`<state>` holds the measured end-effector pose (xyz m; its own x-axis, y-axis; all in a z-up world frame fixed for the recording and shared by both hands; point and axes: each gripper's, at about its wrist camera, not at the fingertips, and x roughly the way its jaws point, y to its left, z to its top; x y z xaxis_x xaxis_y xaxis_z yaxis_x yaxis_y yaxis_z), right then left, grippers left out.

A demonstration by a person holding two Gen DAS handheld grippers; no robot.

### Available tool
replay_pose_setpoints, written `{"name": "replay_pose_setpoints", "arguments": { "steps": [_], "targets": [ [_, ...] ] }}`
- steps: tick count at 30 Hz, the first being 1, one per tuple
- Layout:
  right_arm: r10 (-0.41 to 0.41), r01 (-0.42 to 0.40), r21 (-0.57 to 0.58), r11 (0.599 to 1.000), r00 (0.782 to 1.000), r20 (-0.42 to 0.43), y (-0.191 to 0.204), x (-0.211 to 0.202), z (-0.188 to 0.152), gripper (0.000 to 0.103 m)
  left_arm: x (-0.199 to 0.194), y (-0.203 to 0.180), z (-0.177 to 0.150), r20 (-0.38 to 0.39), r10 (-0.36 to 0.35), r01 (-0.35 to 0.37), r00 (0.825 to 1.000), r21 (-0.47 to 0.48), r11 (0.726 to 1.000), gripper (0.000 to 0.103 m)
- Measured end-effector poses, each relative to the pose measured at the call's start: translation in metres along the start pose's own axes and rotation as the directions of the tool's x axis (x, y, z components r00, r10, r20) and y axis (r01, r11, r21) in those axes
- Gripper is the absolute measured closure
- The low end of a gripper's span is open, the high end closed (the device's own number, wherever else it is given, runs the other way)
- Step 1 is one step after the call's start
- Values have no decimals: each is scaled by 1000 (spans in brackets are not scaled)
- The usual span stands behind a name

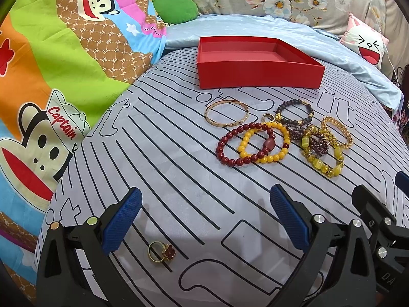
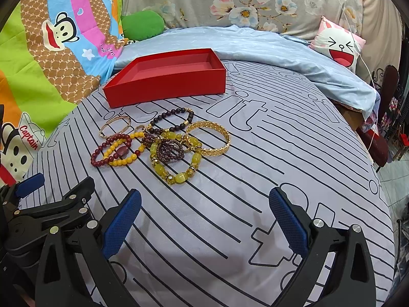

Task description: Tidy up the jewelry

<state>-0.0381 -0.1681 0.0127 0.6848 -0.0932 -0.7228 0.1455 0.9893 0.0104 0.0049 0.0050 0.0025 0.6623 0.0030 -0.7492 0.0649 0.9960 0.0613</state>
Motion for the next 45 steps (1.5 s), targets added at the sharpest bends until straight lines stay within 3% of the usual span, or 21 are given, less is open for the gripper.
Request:
{"name": "replay_pose_setpoints", "arguments": {
  "steps": [45],
  "targets": [
    [0,0,-2,1000,1000,13,3,-3,3,7,-4,1,-2,6,4,-4,1000,-1,1000,8]
  ]
}}
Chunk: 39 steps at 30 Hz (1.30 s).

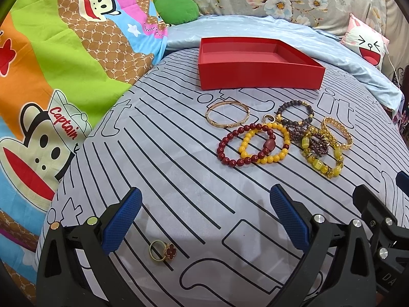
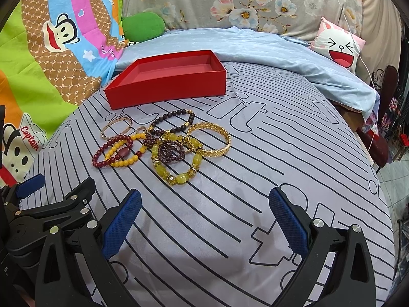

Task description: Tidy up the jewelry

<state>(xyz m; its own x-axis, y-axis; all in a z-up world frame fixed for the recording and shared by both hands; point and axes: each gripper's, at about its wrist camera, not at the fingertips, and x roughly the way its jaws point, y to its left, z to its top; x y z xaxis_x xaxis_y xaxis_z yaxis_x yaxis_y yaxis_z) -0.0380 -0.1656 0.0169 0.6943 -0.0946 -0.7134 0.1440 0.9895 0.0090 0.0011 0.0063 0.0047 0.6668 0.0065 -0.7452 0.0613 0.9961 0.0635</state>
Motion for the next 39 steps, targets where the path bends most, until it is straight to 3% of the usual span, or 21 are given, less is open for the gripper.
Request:
{"name": "replay_pose_setpoints", "arguments": {
  "steps": [20,39],
  "targets": [
    [12,-13,22,1000,1000,4,-6,-6,6,7,-7,-3,7,13,-6,7,1000,-12,1000,7],
    [-22,23,52,998,999,-27,-26,19,22,7,19,8,17,-49,-17,15,999,-55,998,7]
  ]
}}
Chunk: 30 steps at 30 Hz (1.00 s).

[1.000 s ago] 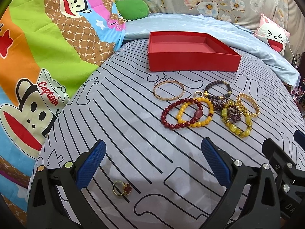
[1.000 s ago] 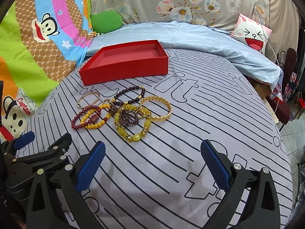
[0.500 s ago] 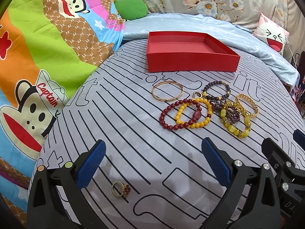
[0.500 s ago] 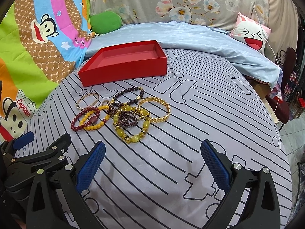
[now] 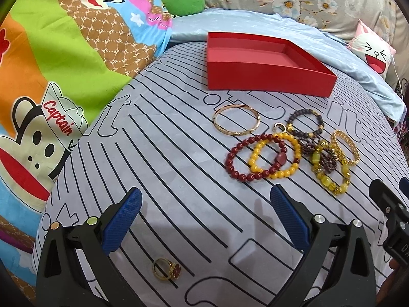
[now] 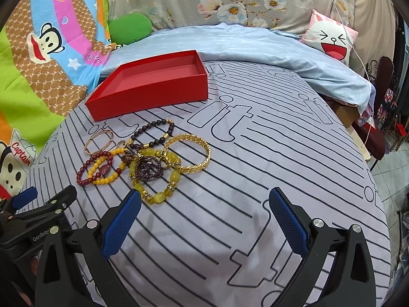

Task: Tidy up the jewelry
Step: 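Move the right tool to the twisted gold bangle while the left tool approaches the thin bangle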

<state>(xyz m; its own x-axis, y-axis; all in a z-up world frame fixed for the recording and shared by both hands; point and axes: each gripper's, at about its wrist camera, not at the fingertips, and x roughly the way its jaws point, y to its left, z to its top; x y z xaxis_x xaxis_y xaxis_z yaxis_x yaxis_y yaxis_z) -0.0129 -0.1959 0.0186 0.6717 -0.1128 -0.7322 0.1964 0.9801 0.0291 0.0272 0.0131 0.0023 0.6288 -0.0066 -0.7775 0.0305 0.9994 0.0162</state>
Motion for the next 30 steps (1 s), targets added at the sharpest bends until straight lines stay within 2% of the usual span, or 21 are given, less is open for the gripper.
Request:
{"name": "replay_pose_setpoints", "arguments": {
  "steps": [11,22,26,29,30],
  "targets": [
    [22,-23,-7,1000,999,-28,4,30,20,9,16,2,16,-20,2,-2,1000,-12,1000,7],
    [63,-63,9,998,996,-68,12,63,41,30,31,5,29,-32,8,-8,999,-17,1000,7],
    [72,-72,9,997,992,-103,13,75,38,38,37,5,34,-35,4,-5,999,-19,1000,7],
    [76,-76,-1,997,993,-94,15,75,37,41,40,6,37,-37,3,-4,999,-21,1000,7],
    [78,-79,-3,997,993,-91,15,75,37,46,42,5,37,-40,0,-1,999,-24,1000,7]
  ]
}}
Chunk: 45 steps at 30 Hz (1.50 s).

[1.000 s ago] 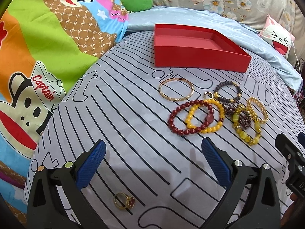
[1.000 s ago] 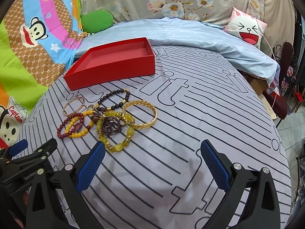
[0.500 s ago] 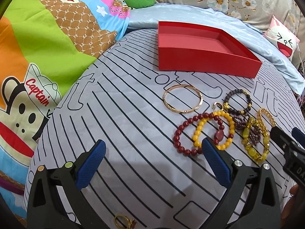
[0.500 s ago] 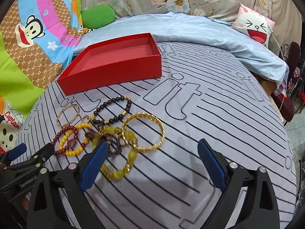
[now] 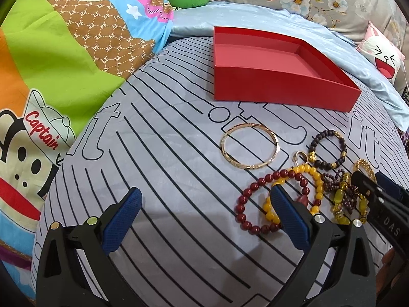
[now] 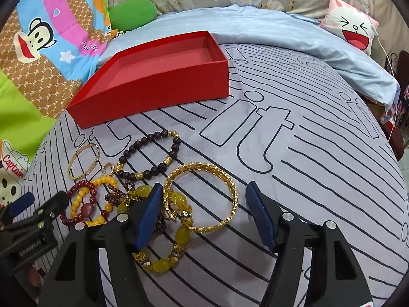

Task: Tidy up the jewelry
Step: 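Move the right tool to the twisted gold bangle while the left tool approaches the thin bangle, then close the right tool on the twisted gold bangle while the left tool grips the thin bangle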

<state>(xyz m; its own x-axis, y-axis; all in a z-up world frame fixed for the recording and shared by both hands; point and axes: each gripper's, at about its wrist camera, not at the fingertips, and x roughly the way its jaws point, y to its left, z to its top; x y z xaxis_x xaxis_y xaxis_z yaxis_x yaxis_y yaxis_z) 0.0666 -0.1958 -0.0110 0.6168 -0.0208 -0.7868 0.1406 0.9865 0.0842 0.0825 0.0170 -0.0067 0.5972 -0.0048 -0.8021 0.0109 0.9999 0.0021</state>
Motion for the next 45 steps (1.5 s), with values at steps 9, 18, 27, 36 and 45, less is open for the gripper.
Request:
{"name": "replay_pose_setpoints", "arguments": {
  "steps": [9,18,27,36,45],
  "targets": [
    [4,-4,9,1000,1000,24,-2,-5,4,48,16,-3,18,-11,-18,18,1000,-9,1000,7],
    [10,-10,20,1000,1000,17,-4,-3,10,48,39,-16,35,-37,-56,56,998,-3,998,7],
    [14,-14,30,999,1000,1,-5,1,11,48,42,-25,36,-18,-51,52,999,43,998,16],
    [14,-15,28,999,1000,8,-4,-4,10,48,35,-26,38,-11,-103,104,995,60,993,45],
    [4,-4,20,1000,1000,29,-1,-18,12,48,17,-25,31,-13,-131,132,991,55,990,45]
  ]
}}
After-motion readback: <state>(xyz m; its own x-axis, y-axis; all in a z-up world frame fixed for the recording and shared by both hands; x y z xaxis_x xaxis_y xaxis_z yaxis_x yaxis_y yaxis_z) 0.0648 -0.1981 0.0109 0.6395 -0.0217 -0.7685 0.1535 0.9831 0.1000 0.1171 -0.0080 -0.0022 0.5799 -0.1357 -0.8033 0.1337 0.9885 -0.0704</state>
